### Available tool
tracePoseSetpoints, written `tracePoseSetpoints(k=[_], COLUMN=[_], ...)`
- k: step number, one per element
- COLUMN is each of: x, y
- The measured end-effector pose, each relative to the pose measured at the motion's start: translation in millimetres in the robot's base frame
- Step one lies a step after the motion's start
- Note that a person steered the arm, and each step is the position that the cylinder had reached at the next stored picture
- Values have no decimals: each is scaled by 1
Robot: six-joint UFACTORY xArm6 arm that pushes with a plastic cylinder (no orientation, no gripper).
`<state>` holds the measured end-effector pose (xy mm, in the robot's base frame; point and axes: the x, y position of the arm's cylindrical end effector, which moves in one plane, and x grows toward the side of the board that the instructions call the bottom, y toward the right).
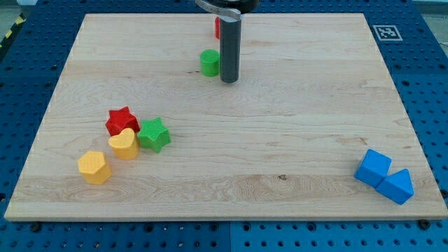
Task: Push the green circle to the bottom left of the red circle
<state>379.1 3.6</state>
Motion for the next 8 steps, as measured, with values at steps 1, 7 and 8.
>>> tracePoseSetpoints(k=[1, 7, 8], x=[9, -19, -19], y=[-17, -38, -46])
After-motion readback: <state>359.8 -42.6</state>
